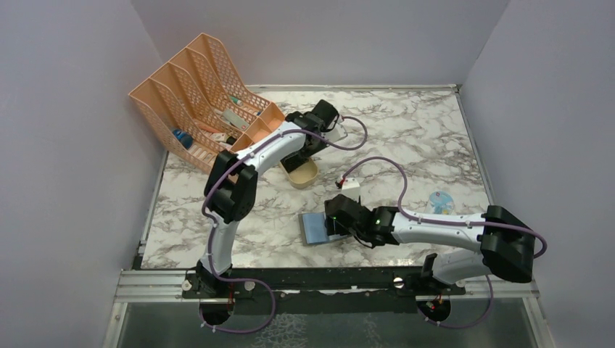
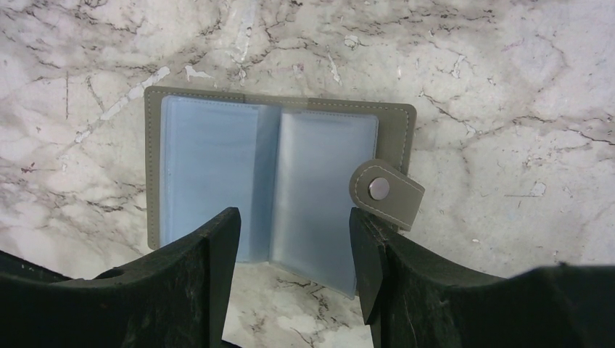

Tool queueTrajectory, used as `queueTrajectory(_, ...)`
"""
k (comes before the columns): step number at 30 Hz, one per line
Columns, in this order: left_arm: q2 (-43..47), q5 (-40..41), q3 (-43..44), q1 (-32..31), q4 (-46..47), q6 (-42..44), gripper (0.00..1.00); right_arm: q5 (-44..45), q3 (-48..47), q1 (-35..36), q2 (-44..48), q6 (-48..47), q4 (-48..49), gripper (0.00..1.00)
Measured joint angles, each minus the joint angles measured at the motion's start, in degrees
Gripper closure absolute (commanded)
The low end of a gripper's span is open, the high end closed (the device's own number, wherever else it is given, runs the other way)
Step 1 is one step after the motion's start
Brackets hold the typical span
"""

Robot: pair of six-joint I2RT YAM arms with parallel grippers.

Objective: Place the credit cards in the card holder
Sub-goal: Pick up the credit card from the storage box, then insert the credit card into the card holder.

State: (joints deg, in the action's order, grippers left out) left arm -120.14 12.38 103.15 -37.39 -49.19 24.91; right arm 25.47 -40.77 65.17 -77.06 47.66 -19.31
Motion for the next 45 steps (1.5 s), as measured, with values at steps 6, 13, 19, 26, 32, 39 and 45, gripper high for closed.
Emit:
queueTrajectory(6,4.81,-2.23,0.00,0.37,-0.35,-4.90,1.00,-0.92,1.05,0.00,0.79,0.02,0.55,0.44)
queueTrajectory(13,10.73,-7.87,-0.63,2.75,-0.33,-13.66,1.00,-0.94,1.95,0.00,2.64,0.02,0.98,0.46)
queueTrajectory(19,21.42,-17.53,-11.06,7.02,4.96,-24.52,1.00,-0.68,1.95,0.00,3.41,-0.55,0.87,0.53)
queueTrajectory(26,36.89,-28.39,-33.16,8.07,19.52,-40.52,1.00,1.75,1.79,-0.42,1.60,-1.51,-0.68,0.56)
queueTrajectory(32,39.60,-34.25,-47.87,8.02,30.73,-54.77,1.00,2.99,1.51,-0.76,-0.74,-1.77,-1.99,0.58)
queueTrajectory(39,45.24,-37.00,-63.69,8.02,44.19,-71.76,1.00,3.13,1.09,-0.79,-2.71,-0.57,-4.31,0.59)
queueTrajectory(45,46.99,-37.68,-73.53,7.43,55.10,-82.73,1.00,2.34,1.09,-0.79,-2.78,1.11,-5.11,0.60)
